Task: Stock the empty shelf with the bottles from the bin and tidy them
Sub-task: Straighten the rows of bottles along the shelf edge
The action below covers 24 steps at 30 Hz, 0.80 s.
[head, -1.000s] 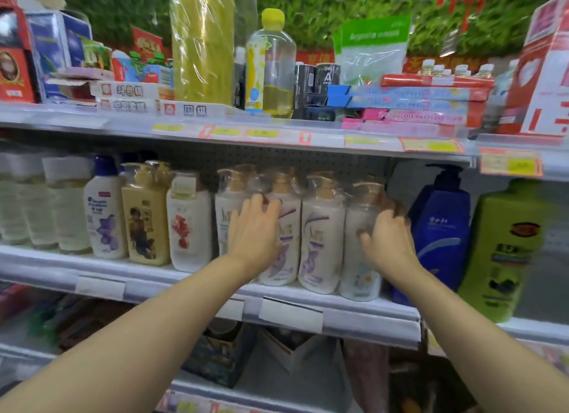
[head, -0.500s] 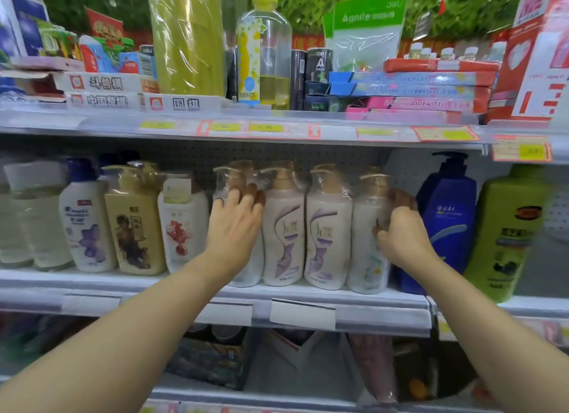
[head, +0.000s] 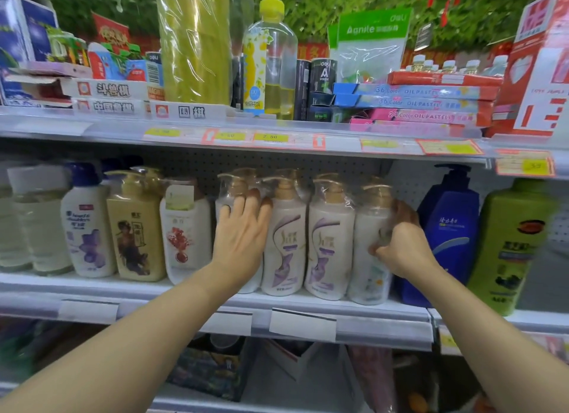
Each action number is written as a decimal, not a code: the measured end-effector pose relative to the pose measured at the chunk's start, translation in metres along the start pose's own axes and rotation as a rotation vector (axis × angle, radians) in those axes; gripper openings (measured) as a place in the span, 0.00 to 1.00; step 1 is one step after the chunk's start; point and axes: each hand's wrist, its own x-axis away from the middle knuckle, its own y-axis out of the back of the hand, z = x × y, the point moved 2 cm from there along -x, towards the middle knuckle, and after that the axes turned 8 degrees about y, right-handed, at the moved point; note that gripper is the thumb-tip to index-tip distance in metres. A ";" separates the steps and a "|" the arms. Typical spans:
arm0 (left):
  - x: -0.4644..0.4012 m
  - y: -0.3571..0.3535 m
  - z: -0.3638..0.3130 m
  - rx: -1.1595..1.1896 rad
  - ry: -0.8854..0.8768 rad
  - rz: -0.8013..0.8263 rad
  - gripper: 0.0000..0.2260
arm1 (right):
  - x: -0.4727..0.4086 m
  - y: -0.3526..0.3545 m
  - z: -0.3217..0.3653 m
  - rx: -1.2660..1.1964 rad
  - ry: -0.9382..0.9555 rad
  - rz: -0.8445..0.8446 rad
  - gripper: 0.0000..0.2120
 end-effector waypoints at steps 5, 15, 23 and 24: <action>-0.002 0.002 -0.019 0.011 -0.029 -0.026 0.35 | -0.002 0.001 0.001 -0.006 0.010 0.009 0.39; 0.007 0.003 -0.026 -0.034 0.008 0.150 0.32 | -0.004 -0.002 -0.006 0.017 0.070 0.004 0.37; 0.017 0.011 -0.031 -0.040 0.023 0.142 0.33 | -0.006 -0.004 -0.017 0.004 0.108 0.066 0.39; 0.018 0.011 -0.031 -0.037 0.021 0.153 0.33 | -0.006 -0.006 -0.020 -0.006 0.117 0.072 0.43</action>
